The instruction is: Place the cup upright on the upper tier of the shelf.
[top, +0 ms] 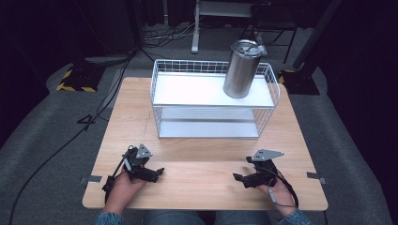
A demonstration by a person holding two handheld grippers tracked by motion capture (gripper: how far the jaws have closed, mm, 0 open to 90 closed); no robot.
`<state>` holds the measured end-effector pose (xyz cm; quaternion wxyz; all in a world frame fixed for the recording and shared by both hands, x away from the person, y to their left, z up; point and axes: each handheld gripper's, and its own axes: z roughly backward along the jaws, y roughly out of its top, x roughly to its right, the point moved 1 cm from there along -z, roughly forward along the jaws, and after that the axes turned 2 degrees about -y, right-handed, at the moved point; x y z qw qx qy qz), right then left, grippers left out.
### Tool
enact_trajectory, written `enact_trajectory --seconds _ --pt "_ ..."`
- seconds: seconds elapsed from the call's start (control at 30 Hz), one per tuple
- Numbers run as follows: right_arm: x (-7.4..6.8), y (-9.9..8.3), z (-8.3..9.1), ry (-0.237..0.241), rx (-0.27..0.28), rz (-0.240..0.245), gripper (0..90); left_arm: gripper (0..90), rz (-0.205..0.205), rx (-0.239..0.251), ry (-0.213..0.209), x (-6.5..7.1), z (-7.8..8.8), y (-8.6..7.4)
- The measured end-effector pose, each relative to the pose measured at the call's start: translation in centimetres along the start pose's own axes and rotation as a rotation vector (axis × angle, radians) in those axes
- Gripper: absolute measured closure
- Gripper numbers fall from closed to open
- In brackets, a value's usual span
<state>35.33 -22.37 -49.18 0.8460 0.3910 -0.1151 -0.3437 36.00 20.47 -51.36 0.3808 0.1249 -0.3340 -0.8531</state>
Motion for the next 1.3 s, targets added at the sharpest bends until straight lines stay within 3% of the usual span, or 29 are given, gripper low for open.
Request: enact_trajectory --seconds 0.5,0.7,0.77,0.93,1.3 --pt "0.0 -1.4 -1.3 -0.059 -0.026 -0.002 7.9 0.5 0.0 0.0 0.001 0.0 0.0 0.0" --pt "0.0 -1.6 -1.5 -0.11 -0.031 0.046 4.9 0.5 -0.001 0.0 -0.001 0.0 0.0 0.0" --pt "0.1 -1.6 -1.6 -0.136 -0.045 0.016 0.2 0.5 -0.001 0.0 0.0 0.0 0.0 0.0" --pt "-0.2 -1.6 -1.7 -0.157 -0.045 -0.001 0.3 0.5 -0.002 0.0 0.001 0.0 0.0 0.0" --pt "-0.2 -1.5 -1.7 -0.158 -0.044 -0.002 0.2 0.5 -0.001 0.001 0.001 0.0 0.0 0.0"
